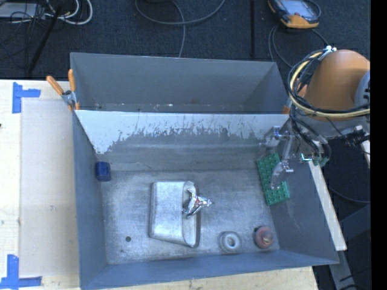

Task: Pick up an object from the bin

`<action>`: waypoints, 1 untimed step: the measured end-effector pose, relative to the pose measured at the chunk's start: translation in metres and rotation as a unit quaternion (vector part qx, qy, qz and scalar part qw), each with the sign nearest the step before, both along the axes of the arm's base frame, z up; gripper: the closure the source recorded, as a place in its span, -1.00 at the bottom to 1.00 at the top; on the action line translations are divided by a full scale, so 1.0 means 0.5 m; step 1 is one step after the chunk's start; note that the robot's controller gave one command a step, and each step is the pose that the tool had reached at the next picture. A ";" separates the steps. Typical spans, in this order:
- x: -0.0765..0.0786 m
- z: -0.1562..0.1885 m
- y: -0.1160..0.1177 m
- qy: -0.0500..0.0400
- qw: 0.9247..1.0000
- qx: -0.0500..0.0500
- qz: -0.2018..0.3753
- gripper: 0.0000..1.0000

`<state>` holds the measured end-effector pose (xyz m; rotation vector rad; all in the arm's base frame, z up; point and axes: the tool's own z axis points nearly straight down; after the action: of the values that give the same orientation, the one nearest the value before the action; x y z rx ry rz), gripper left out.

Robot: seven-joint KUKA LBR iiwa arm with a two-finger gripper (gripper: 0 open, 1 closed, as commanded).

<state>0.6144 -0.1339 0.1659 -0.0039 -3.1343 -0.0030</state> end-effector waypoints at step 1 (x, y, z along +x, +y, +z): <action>-0.136 -0.055 0.038 0.000 0.985 -0.001 -0.173 -1.00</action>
Offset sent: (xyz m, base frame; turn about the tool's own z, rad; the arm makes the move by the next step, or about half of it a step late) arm -0.0666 0.0183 -0.0256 0.3471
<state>0.5462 -0.1151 0.1384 -0.5458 -3.0869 -0.0010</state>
